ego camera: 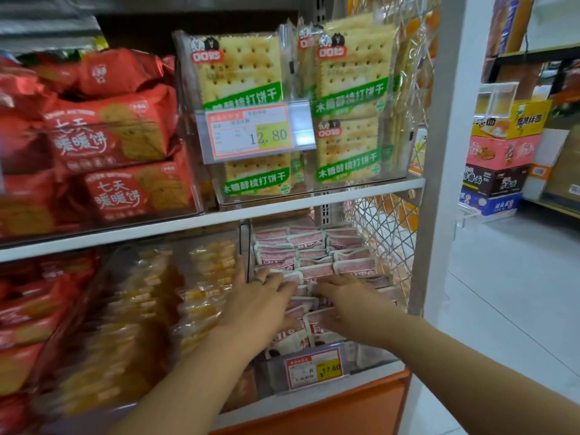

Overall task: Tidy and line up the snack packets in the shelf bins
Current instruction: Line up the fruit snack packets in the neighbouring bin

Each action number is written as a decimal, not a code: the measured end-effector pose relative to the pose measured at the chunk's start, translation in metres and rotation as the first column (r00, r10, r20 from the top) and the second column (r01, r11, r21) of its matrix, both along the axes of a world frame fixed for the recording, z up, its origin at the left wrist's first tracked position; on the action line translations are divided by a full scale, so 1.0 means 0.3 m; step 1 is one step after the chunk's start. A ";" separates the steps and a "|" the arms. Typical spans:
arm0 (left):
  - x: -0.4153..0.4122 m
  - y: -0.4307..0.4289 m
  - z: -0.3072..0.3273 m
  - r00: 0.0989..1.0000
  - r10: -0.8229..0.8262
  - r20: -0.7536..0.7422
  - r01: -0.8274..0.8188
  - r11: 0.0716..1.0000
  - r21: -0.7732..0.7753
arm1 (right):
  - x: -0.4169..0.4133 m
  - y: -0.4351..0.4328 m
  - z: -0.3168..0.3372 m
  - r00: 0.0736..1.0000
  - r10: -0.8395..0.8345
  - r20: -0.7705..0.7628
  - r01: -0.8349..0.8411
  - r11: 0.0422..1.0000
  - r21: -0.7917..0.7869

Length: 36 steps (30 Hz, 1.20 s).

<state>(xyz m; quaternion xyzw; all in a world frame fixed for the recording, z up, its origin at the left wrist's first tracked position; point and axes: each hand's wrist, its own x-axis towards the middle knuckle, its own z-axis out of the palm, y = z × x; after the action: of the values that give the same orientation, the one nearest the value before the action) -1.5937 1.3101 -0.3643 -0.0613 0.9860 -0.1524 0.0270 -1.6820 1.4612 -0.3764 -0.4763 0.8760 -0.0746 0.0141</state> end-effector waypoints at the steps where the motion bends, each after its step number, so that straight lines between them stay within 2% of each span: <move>1: 0.008 -0.003 0.003 1.000 0.000 -0.013 0.001 1.000 0.011 | -0.011 -0.004 -0.013 1.000 -0.005 -0.019 0.005 1.000 0.010; 4: 0.019 0.001 0.016 0.999 -0.002 -0.043 0.004 0.999 0.048 | -0.046 0.000 -0.021 0.998 -0.041 0.036 0.044 0.996 -0.076; 6: 0.021 -0.008 0.011 0.998 0.037 -0.058 -0.034 0.998 0.047 | -0.055 -0.001 -0.013 0.998 -0.050 0.045 0.052 0.997 -0.051; 9: 0.015 -0.011 0.004 0.992 0.102 -0.079 -0.106 0.993 -0.044 | -0.038 -0.012 0.000 0.999 -0.036 0.029 0.035 0.999 0.035; 11: 0.010 0.007 0.010 0.991 0.122 -0.057 -0.126 0.989 -0.081 | -0.030 -0.017 -0.003 0.998 -0.024 0.055 0.023 0.999 0.034; 16: 0.017 -0.002 -0.001 0.989 0.096 -0.111 -0.101 0.994 -0.047 | -0.040 0.014 -0.031 0.989 0.076 0.123 -0.052 0.982 -0.181; 18: 0.018 -0.014 -0.004 0.987 0.085 -0.133 -0.090 0.995 -0.033 | -0.043 0.019 -0.044 0.991 0.054 0.125 -0.026 0.977 -0.212; 21: 0.017 -0.013 0.005 0.992 0.080 -0.097 -0.086 0.994 -0.063 | -0.046 0.006 -0.047 0.999 -0.015 0.035 0.021 0.983 -0.183; 25: 0.020 -0.010 0.010 0.992 0.096 -0.078 -0.104 0.989 -0.105 | -0.055 -0.013 -0.050 0.995 0.061 0.079 -0.049 0.989 -0.137; 28: 0.028 -0.010 0.009 0.993 0.092 -0.073 -0.101 0.987 -0.124 | -0.064 -0.009 -0.057 0.986 0.136 0.100 -0.118 0.979 -0.167; 31: 0.038 -0.018 -0.014 0.991 0.092 -0.102 -0.101 0.991 -0.088 | -0.067 -0.016 -0.058 0.988 0.120 0.100 -0.106 0.985 -0.135; 34: 0.042 -0.026 -0.023 0.986 0.097 -0.134 -0.095 0.995 0.017 | -0.065 -0.019 -0.022 0.967 0.075 0.245 -0.044 0.990 -0.132; 36: 0.042 -0.033 -0.013 0.985 0.104 -0.139 -0.093 0.992 0.080 | -0.070 -0.033 0.025 0.933 0.083 0.351 0.006 0.970 -0.243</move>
<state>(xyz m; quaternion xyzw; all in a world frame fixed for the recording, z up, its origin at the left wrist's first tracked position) -1.5811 1.3001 -0.3682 -0.1199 0.9861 -0.1101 -0.0341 -1.7029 1.4512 -0.3688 -0.4701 0.8335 -0.2655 0.1175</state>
